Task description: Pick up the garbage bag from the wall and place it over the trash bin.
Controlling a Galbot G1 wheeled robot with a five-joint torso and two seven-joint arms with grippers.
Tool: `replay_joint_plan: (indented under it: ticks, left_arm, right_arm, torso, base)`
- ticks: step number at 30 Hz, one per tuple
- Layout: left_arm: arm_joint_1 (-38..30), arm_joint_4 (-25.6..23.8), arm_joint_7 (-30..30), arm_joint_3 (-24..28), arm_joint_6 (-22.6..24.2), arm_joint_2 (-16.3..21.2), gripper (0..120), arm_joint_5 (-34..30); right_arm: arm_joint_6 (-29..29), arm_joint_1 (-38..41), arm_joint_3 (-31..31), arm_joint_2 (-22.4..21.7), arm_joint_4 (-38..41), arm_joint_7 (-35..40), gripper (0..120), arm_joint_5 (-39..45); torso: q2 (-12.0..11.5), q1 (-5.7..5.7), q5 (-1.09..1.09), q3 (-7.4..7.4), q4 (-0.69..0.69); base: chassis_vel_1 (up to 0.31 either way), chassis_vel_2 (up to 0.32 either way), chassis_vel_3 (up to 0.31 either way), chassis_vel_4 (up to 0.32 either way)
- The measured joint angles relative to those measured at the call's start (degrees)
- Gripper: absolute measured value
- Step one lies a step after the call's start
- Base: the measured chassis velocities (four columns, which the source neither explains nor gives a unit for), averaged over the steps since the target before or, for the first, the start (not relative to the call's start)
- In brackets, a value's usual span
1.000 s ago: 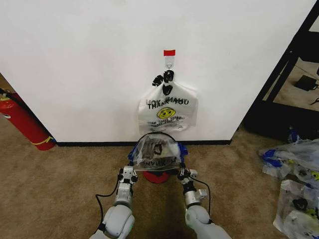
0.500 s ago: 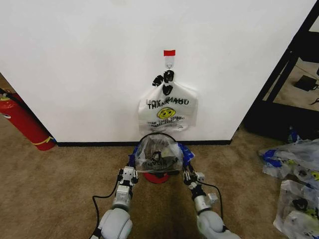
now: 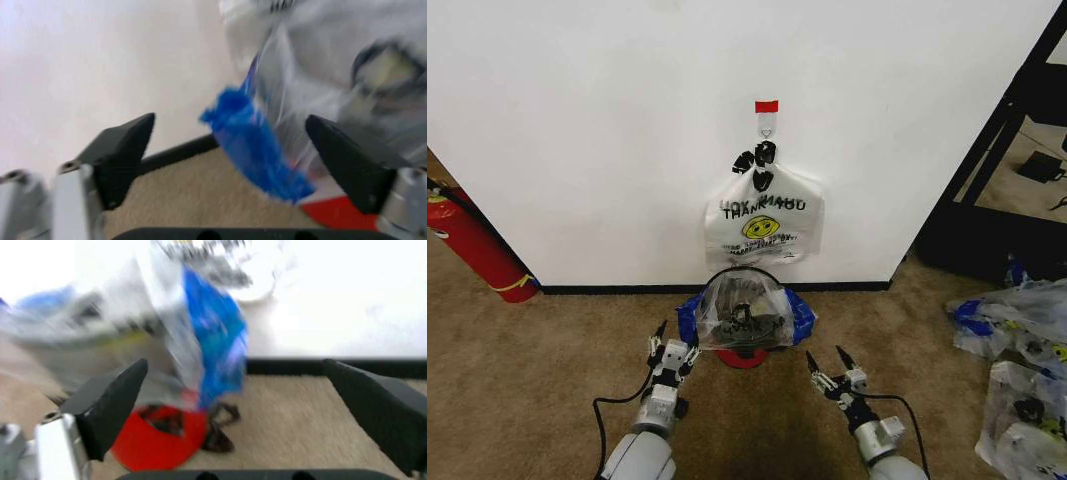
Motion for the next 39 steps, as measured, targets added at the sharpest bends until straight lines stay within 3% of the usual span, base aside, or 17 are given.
replay_joint_plan:
  ticks: [2, 5, 7, 8, 9, 10, 12, 14, 15, 16, 21, 22, 24, 27, 29, 33, 39]
  left_arm:
    - [-0.11, -1.42, 0.61, 0.00, 0.00, 0.83, 97, -1.81]
    - [-2.22, -3.88, 2.34, 0.28, -0.01, 3.99, 100, -7.03]
    - [-5.29, -4.55, 4.02, 0.86, -0.52, 8.03, 100, -13.04]
    - [-5.29, -4.55, 4.02, 0.86, -0.52, 8.03, 100, -13.04]
    - [-8.49, -4.16, 6.01, 1.10, -0.91, 12.18, 100, -19.39]
    - [-12.75, -2.49, 7.95, 1.62, -1.01, 16.45, 100, -26.84]
    - [-19.15, 0.84, 10.69, 3.69, -0.22, 19.42, 100, -34.30]
    - [-21.79, 2.02, 11.57, 4.74, 0.18, 20.02, 100, -36.19]
    - [-27.64, 4.74, 12.86, 7.49, 1.13, 20.97, 100, -39.67]
    - [-31.56, 6.85, 13.31, 9.81, 2.35, 21.47, 100, -41.54]
    - [-49.14, 17.19, 11.75, 22.30, 10.66, 20.97, 100, -45.67]
    - [-53.18, 19.66, 9.79, 25.93, 13.37, 20.09, 100, -47.17]
    - [-55.50, 21.11, 8.63, 28.06, 15.42, 19.39, 100, -48.42]
    - [-62.03, 25.79, 5.75, 32.92, 23.84, 16.93, 100, -51.71]
    - [-64.80, 28.53, 5.21, 34.41, 27.38, 15.35, 100, -52.59]
    - [-67.20, 32.36, 6.45, 35.37, 28.59, 13.30, 100, -52.56]
    - [-68.70, 33.79, 8.87, 35.41, 32.58, 12.19, 99, -53.49]
  right_arm:
    - [0.41, -0.68, 0.18, -0.14, 1.55, 0.32, 100, 0.00]
    - [1.55, -1.21, 1.06, 0.20, 4.11, 1.35, 100, -1.01]
    - [2.86, -0.74, 2.16, 1.06, 5.12, 2.28, 100, -3.03]
    - [2.86, -0.74, 2.16, 1.06, 5.12, 2.28, 100, -3.03]
    - [4.37, 0.31, 3.32, 2.00, 5.26, 2.73, 100, -5.93]
    - [5.79, 2.18, 4.62, 3.17, 5.15, 2.56, 100, -10.09]
    - [6.85, 2.93, 6.09, 4.25, 5.14, 2.11, 100, -12.92]
    - [7.04, 3.05, 6.36, 4.54, 5.20, 2.02, 100, -13.55]
    - [7.17, 3.39, 6.43, 4.97, 5.44, 1.92, 100, -14.14]
    - [7.09, 3.76, 6.02, 5.13, 5.69, 1.96, 100, -14.17]
    - [6.63, 2.56, 5.33, 5.65, 8.00, 2.29, 100, -14.25]
    - [6.73, 1.85, 5.64, 5.95, 8.97, 2.54, 100, -14.67]
    - [6.84, 1.47, 5.82, 6.09, 9.50, 2.69, 100, -14.92]
    - [7.26, -0.20, 6.33, 6.61, 11.88, 3.17, 100, -16.14]
    - [7.48, -0.91, 6.43, 6.86, 12.92, 3.36, 100, -16.72]
    - [7.86, -1.40, 6.39, 7.23, 13.42, 3.80, 100, -17.90]
    - [7.97, -1.38, 5.49, 7.39, 12.64, 4.52, 100, -19.08]
  torso:
    - [0.00, 0.00, 0.00, 0.00, 0.00]
    - [0.00, 0.00, 0.00, 0.00, -0.01]
    - [0.00, 0.00, -0.01, 0.00, -0.03]
    - [0.00, 0.00, -0.01, 0.00, -0.03]
    - [0.00, 0.00, -0.01, 0.01, -0.04]
    - [0.00, 0.01, 0.00, 0.01, 0.02]
    - [-0.01, 0.00, -0.01, 0.01, 0.05]
    - [-0.01, 0.01, -0.03, 0.02, 0.04]
    - [0.00, 0.01, -0.03, 0.02, -0.06]
    - [0.00, 0.01, 0.00, 0.02, -0.06]
    - [-0.01, 0.01, -0.01, 0.02, 0.02]
    - [-0.01, 0.02, -0.01, 0.02, -0.03]
    - [-0.01, 0.02, -0.02, 0.02, -0.03]
    - [0.00, 0.02, -0.01, 0.02, -0.04]
    - [-0.01, 0.01, -0.01, 0.02, 0.00]
    - [-0.01, 0.01, -0.01, 0.01, -0.01]
    - [-0.01, 0.01, 0.00, 0.01, 0.00]
  base:
    - [0.000, 0.000, 0.000, 0.000]
    - [0.000, 0.000, 0.000, 0.000]
    - [0.000, 0.000, 0.000, 0.000]
    - [0.000, 0.000, 0.000, 0.000]
    - [0.000, 0.000, 0.000, 0.000]
    - [0.000, 0.000, 0.000, 0.000]
    - [0.000, 0.000, 0.000, 0.000]
    - [0.000, 0.000, 0.000, 0.000]
    - [0.000, 0.000, 0.000, 0.000]
    - [0.000, 0.000, 0.000, 0.000]
    - [0.000, 0.000, 0.000, 0.000]
    - [0.000, 0.000, 0.000, 0.000]
    - [0.000, 0.000, 0.000, 0.000]
    - [0.000, 0.000, 0.000, 0.000]
    - [0.000, 0.000, 0.000, 0.000]
    - [0.000, 0.000, 0.000, 0.000]
    - [0.000, 0.000, 0.000, 0.000]
